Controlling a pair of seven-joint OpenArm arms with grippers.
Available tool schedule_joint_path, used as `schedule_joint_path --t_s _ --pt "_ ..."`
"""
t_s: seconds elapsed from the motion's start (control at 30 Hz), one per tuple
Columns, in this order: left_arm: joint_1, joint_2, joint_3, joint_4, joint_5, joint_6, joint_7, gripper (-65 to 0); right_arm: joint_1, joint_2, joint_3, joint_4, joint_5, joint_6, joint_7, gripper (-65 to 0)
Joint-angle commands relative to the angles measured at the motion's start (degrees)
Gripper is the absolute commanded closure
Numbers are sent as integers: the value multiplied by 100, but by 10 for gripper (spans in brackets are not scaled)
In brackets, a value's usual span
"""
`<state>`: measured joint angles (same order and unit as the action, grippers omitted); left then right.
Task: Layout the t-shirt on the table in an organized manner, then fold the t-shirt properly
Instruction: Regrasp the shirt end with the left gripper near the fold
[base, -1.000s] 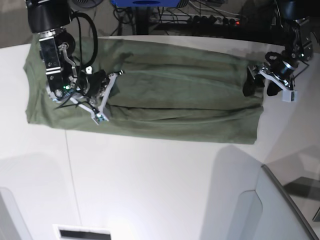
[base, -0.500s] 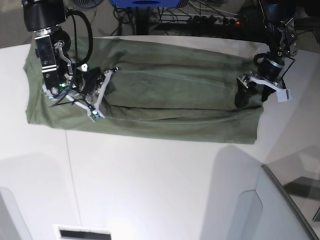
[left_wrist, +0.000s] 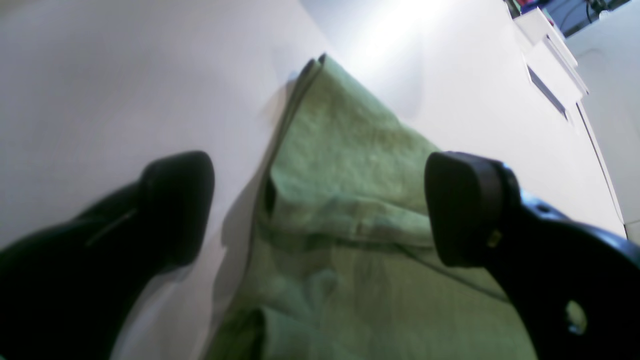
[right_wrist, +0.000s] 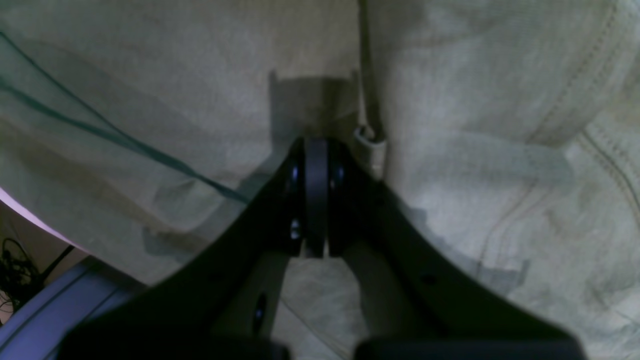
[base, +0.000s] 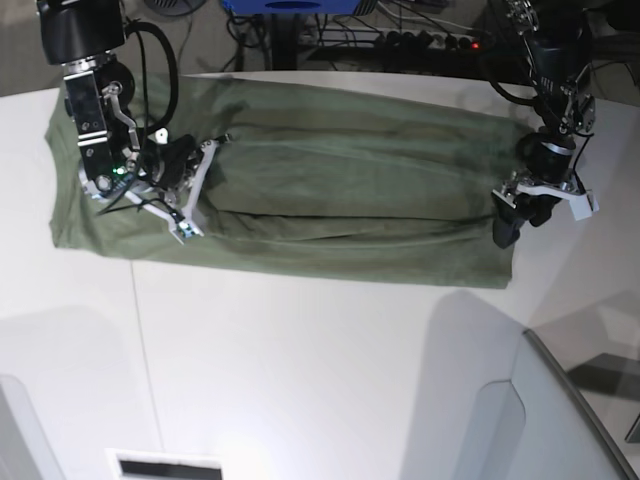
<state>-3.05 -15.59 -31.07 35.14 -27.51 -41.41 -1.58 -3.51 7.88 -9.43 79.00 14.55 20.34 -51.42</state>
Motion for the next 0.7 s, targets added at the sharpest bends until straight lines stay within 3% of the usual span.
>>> schedule_joint_path --t_s 0.0,0.13,0.27,0.33,0.67 --pt "72 78 43 -151 127 141 444 -650 65 34 24 69 -17 -16 3 0" --pt "81 78 369 -133 311 141 435 -650 65 34 33 69 -17 -16 3 0" --pt "133 52 404 -124 390 141 471 -505 74 34 33 69 -17 -16 3 0" --pt "177 34 404 -124 390 141 488 -471 74 34 33 69 -17 -16 3 0" --pt "186 -317 773 -116 399 141 761 -456 118 -1 24 78 0 -16 3 0"
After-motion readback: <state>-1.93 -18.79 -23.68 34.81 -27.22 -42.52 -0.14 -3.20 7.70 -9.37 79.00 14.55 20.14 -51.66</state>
